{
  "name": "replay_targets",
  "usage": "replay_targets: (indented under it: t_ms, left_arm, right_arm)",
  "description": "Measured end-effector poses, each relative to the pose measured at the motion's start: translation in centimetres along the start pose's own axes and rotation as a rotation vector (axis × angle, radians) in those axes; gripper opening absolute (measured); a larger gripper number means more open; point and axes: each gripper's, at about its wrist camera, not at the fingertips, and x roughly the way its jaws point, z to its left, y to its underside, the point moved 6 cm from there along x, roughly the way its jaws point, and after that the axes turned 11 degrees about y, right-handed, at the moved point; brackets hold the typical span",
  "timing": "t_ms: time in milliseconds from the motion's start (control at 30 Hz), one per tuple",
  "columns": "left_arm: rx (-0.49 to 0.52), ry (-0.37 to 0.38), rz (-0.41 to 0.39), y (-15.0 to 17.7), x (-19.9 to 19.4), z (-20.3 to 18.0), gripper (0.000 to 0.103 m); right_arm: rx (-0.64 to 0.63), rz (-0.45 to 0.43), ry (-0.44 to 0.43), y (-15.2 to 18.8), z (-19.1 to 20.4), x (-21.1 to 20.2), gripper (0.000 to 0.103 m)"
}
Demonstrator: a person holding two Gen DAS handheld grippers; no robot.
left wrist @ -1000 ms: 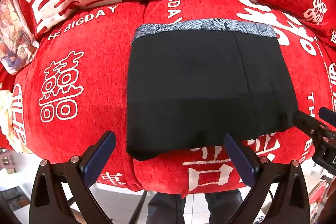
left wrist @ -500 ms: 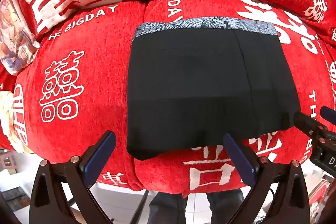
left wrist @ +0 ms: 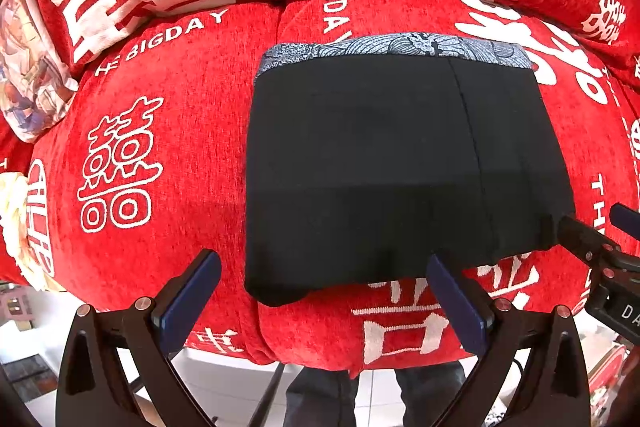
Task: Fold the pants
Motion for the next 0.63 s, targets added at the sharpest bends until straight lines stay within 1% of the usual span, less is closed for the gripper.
replay_targets:
  t_ms: [633]
  left_arm:
    - [0.005,0.003,-0.008,-0.34,0.16,0.13,0.103]
  right_arm:
    - [-0.004,0.007,0.003,0.06,0.36,0.36,0.086]
